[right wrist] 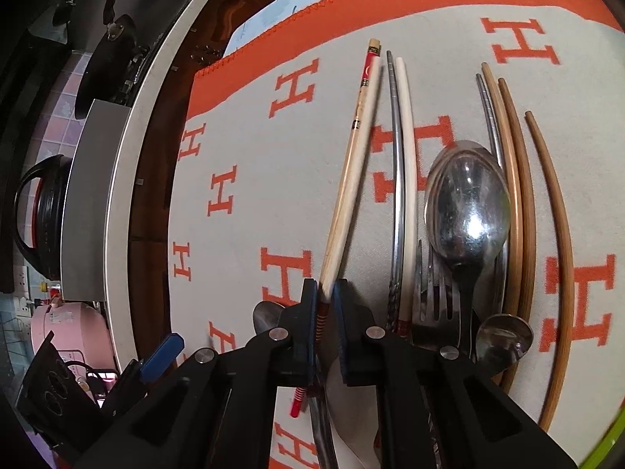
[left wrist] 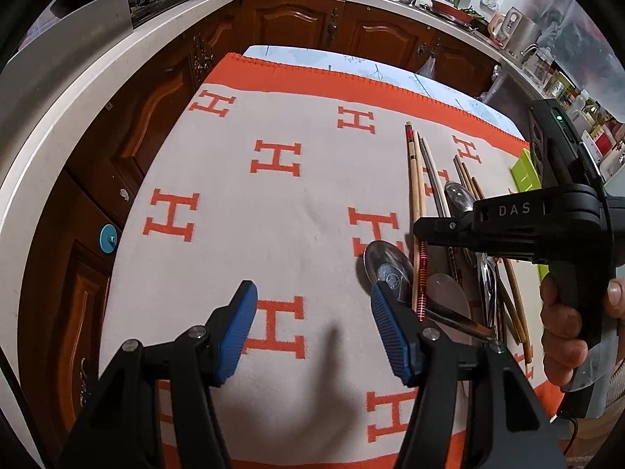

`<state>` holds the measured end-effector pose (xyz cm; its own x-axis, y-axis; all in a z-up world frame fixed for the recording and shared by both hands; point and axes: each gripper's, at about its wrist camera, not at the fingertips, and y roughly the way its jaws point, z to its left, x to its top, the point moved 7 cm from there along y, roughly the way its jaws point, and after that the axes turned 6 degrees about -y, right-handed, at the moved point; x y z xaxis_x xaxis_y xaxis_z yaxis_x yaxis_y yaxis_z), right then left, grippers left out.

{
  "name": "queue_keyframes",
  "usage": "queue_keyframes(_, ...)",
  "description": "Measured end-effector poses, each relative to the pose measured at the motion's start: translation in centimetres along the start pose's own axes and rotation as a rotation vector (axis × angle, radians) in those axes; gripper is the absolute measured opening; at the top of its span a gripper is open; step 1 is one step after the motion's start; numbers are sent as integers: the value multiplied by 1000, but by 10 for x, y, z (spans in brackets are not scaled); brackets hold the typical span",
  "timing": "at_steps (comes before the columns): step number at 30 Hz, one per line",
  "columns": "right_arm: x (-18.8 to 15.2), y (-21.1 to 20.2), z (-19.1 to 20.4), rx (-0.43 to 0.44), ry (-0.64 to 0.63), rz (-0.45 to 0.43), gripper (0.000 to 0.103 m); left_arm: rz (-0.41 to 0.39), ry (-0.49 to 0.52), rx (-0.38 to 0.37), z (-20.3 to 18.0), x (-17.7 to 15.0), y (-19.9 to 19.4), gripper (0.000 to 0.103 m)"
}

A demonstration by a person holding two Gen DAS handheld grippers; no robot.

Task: Organize utensils
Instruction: 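Grasp a red-banded chopstick from the pile with the right tool, then place the red-banded chopstick in the tray with the right tool while the left grasps a wooden chopstick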

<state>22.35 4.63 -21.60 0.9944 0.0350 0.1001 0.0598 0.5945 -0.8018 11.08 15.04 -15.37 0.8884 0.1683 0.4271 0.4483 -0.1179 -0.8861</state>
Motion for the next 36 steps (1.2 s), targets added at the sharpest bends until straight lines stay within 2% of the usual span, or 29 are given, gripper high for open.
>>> queue_keyframes(7, -9, -21, 0, -9, -16, -46, 5, 14, -7, -28, -8, 6, -1, 59)
queue_keyframes(12, -17, -41, -10, 15, 12, -75, 5, 16, 16, -55, -26, 22, 0, 59)
queue_keyframes(19, -29, -83, -31, 44, 35, -137, 5, 100, 68, -80, -66, 51, 32, 59)
queue_keyframes(22, -32, -109, -43, 49, 49, -184, 5, 165, 99, -52, -84, 61, 60, 47)
queue_keyframes(24, -35, -125, -51, 47, 50, -211, 5, 220, 102, -41, -90, 63, 78, 32)
queue_keyframes(26, -38, -140, -59, 49, 56, -234, 5, 280, 90, -37, -96, 64, 97, 24)
queue_keyframes(28, -42, -152, -69, 47, 63, -252, 5, 310, 80, -32, -102, 66, 108, 23)
queue_keyframes(36, -52, -177, -98, 65, 93, -284, 5, 312, 103, 41, -116, 77, 120, 22)
